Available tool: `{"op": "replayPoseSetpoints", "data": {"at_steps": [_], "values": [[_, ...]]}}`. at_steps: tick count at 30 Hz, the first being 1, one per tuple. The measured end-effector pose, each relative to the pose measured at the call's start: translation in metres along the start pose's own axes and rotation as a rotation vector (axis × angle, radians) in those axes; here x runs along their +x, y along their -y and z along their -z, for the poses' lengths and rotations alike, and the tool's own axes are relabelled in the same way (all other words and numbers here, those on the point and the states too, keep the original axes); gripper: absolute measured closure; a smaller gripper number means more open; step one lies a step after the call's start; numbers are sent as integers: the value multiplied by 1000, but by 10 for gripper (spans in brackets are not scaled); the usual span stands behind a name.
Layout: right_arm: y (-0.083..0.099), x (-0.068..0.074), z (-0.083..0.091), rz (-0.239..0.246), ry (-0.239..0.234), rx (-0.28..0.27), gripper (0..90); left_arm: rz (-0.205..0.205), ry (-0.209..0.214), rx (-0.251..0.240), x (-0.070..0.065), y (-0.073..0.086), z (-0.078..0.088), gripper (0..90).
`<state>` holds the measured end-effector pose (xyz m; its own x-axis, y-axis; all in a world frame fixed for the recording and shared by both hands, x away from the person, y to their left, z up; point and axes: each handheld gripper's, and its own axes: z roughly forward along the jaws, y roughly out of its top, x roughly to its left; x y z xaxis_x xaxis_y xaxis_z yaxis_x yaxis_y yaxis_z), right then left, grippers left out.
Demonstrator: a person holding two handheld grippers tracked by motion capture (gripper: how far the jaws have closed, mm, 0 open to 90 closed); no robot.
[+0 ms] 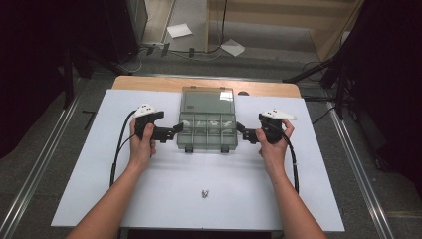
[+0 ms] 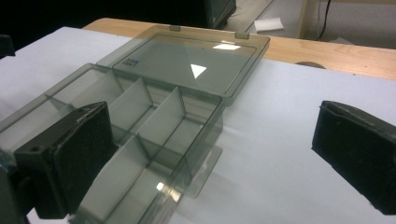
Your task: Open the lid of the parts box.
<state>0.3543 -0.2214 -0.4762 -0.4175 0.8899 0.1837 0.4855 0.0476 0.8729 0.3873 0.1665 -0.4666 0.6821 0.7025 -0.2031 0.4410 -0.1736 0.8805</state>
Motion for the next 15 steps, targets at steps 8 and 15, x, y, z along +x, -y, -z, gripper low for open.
{"op": "replayPoseSetpoints", "data": {"at_steps": [8,15], "values": [[17,10,21,16,2,-4,0,-4,-3,-8,-7,15,20,0],[31,14,37,3,-2,-14,0,-3,-5,-22,-14,24,39,0]]}}
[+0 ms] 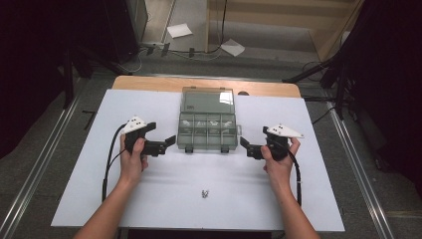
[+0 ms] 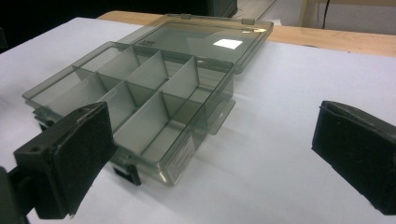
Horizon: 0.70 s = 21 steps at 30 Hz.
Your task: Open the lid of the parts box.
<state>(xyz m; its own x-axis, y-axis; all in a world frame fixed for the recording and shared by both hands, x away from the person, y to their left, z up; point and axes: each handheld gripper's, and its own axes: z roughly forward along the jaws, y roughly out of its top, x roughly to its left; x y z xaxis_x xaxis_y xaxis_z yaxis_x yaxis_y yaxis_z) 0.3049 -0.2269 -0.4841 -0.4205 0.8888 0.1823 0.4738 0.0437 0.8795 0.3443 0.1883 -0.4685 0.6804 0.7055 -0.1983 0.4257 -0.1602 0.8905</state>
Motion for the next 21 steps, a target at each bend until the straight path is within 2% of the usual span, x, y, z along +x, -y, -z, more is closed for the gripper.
{"op": "replayPoseSetpoints", "data": {"at_steps": [5,15,21], "values": [[11,3,10,4,-2,8,0,-7,-4,-6,-4,9,12,0],[31,8,28,7,-5,-3,0,14,-9,-20,-4,29,36,0],[41,13,36,8,-4,8,0,-11,-22,-30,-7,37,50,0]]}}
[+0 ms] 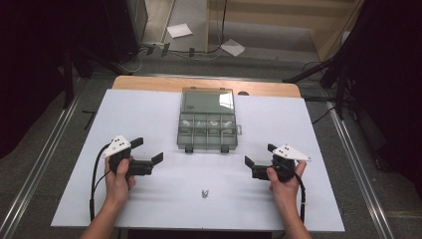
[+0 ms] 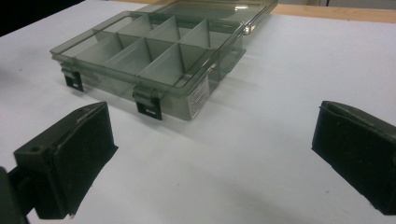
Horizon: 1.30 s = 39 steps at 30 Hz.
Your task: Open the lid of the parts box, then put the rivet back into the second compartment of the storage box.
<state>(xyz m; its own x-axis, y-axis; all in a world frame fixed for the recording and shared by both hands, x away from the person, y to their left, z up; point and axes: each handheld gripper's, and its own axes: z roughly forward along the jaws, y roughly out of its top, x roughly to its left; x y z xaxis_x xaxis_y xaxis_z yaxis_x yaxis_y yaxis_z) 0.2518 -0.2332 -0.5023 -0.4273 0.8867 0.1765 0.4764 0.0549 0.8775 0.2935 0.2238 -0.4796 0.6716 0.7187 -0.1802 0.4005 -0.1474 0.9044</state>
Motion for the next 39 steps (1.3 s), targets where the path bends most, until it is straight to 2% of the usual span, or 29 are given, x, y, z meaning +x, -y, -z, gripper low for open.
{"op": "replayPoseSetpoints", "data": {"at_steps": [3,7,11,13,17,19,21,26,32,39], "values": [[3,3,6,0,-5,-8,0,-6,-4,-2,0,5,8,0],[3,7,14,2,-14,-25,0,-19,-33,5,1,12,16,0],[9,12,20,3,-6,-10,0,-13,-53,0,4,17,28,0],[12,14,21,13,-6,2,0,0,-48,-2,3,20,34,0],[15,18,23,20,-22,15,0,-17,-54,16,-2,25,41,0],[15,19,25,25,-25,17,0,-14,-45,9,-3,26,44,0],[14,20,26,32,-26,18,0,-23,-56,14,-3,27,45,0],[12,21,28,33,-35,25,0,-13,-52,11,1,28,46,0],[5,22,28,59,-44,37,0,-12,-49,10,1,29,46,0],[2,29,24,77,-53,80,1,0,-46,9,2,30,45,0]]}}
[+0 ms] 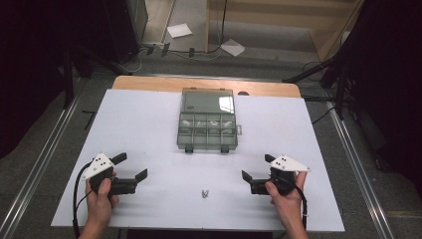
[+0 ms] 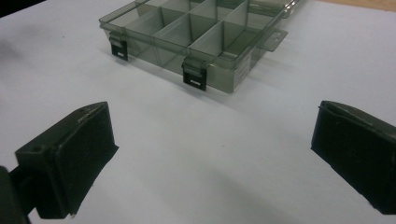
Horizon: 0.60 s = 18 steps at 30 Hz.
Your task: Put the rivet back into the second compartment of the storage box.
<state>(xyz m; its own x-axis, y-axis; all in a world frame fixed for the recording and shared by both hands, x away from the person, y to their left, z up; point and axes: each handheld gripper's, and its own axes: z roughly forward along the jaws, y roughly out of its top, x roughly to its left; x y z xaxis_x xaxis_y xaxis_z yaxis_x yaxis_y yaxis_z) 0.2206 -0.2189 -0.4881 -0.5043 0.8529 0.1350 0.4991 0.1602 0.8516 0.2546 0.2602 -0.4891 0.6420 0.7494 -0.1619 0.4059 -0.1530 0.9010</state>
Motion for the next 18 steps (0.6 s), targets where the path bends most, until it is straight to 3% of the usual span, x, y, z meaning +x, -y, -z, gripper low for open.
{"op": "replayPoseSetpoints", "data": {"at_steps": [4,11,18], "values": [[-6,6,-4,30,-22,20,17,3,-1,-9,-1,-1,1,0],[-19,16,-9,71,-62,56,140,-2,3,-10,-1,-1,0,0],[-29,25,-15,105,-113,94,179,-1,12,-6,0,-2,1,0]]}}
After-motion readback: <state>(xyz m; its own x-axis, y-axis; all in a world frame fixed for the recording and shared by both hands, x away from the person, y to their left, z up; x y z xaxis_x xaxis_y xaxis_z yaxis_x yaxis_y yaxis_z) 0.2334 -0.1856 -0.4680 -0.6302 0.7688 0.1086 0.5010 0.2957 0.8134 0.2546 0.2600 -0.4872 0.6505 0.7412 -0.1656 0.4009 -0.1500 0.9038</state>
